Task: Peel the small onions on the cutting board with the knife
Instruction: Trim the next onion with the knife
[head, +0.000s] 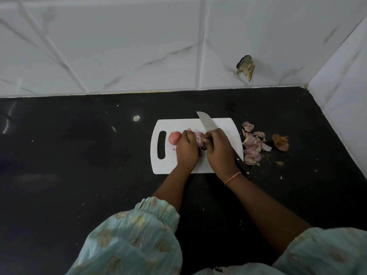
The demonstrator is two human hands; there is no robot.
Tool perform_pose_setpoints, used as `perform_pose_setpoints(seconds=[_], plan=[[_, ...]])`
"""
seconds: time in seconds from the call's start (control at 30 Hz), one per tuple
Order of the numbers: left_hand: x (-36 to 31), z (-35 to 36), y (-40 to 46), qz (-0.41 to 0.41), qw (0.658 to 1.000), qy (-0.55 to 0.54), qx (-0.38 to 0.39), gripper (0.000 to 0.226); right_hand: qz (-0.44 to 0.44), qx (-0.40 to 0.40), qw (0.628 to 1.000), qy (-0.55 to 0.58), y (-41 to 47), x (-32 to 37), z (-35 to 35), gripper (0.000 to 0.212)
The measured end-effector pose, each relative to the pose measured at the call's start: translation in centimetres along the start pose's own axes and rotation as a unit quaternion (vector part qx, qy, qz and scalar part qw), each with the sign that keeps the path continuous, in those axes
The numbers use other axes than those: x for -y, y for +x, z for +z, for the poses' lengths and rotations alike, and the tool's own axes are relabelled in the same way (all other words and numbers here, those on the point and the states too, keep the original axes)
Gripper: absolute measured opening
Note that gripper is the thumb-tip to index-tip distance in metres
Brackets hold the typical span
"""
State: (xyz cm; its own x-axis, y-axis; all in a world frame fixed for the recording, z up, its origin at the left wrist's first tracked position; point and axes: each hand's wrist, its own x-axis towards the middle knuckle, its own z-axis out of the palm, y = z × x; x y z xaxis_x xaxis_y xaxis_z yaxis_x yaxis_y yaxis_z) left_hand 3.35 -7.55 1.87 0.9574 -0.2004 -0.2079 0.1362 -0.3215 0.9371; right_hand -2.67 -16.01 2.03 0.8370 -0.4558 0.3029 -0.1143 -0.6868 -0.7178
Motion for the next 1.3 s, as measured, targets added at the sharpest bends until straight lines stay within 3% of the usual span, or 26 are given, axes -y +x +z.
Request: perform_pose_setpoints(seconds=[0.13, 0.23, 0.33, 0.4, 0.47, 0.57, 0.7, 0.9, 1.03, 1.13, 1.2, 1.27, 1.3], plan=[[-0.6, -0.1, -0.4, 0.007, 0.999, 0.035, 0.011, 0.035, 0.018, 0.028, 0.999, -0.025, 0.5, 0.5, -0.5, 0.006], [-0.3, -0.1, -0.7, 0.029, 0.998, 0.035, 0.035, 0.036, 0.132, 0.048, 0.986, 0.089, 0.9, 1.7, -1.3, 0.006], [-0.1, -0.3, -0.7, -0.007, 0.998, -0.039, 0.04, 0.037, 0.27, 0.047, 0.919, 0.284, 1.4, 2.6, -2.6, 0.007], [-0.1, -0.5, -0.6, -0.008, 0.997, -0.049, 0.052, 0.037, 0.298, 0.024, 0.877, 0.376, 2.0, 2.7, -4.1, 0.006], [-0.1, -0.5, -0.7, -0.005, 0.998, -0.034, 0.058, 0.038, 0.305, -0.026, 0.86, 0.407, 2.6, 2.0, -5.7, 0.004], [0.0, -0.4, -0.8, 0.003, 0.998, -0.027, 0.058, 0.042, 0.304, -0.088, 0.891, 0.326, 2.8, -0.1, -7.5, 0.007], [0.0, -0.3, -0.7, 0.008, 0.998, -0.028, 0.051, 0.042, 0.221, -0.108, 0.965, 0.094, 1.6, -3.1, -8.6, 0.022], [0.1, -0.5, -0.6, -0.001, 0.997, -0.047, 0.063, 0.033, 0.099, -0.093, 0.98, -0.143, 1.2, -4.9, -10.0, 0.015], [-0.2, -1.0, -0.6, -0.014, 0.991, -0.082, 0.102, 0.052, 0.103, -0.122, 0.979, -0.126, 1.4, -4.1, -10.4, 0.01], [-0.9, -1.2, -0.7, -0.026, 0.989, -0.084, 0.117, 0.059, 0.091, -0.136, 0.976, -0.145, 1.5, -3.7, -10.6, 0.022], [-1.3, -1.2, -0.7, -0.035, 0.988, -0.092, 0.123, 0.06, 0.109, -0.107, 0.973, -0.174, 1.6, -4.0, -10.5, 0.022], [-1.4, -1.2, -0.6, -0.05, 0.985, -0.109, 0.123, 0.065, 0.131, -0.054, 0.982, -0.127, 1.8, -4.0, -10.2, 0.015], [-1.5, -1.2, -0.5, -0.059, 0.983, -0.123, 0.126, 0.07, 0.121, -0.032, 0.988, -0.095, 1.8, -3.7, -9.9, 0.025]])
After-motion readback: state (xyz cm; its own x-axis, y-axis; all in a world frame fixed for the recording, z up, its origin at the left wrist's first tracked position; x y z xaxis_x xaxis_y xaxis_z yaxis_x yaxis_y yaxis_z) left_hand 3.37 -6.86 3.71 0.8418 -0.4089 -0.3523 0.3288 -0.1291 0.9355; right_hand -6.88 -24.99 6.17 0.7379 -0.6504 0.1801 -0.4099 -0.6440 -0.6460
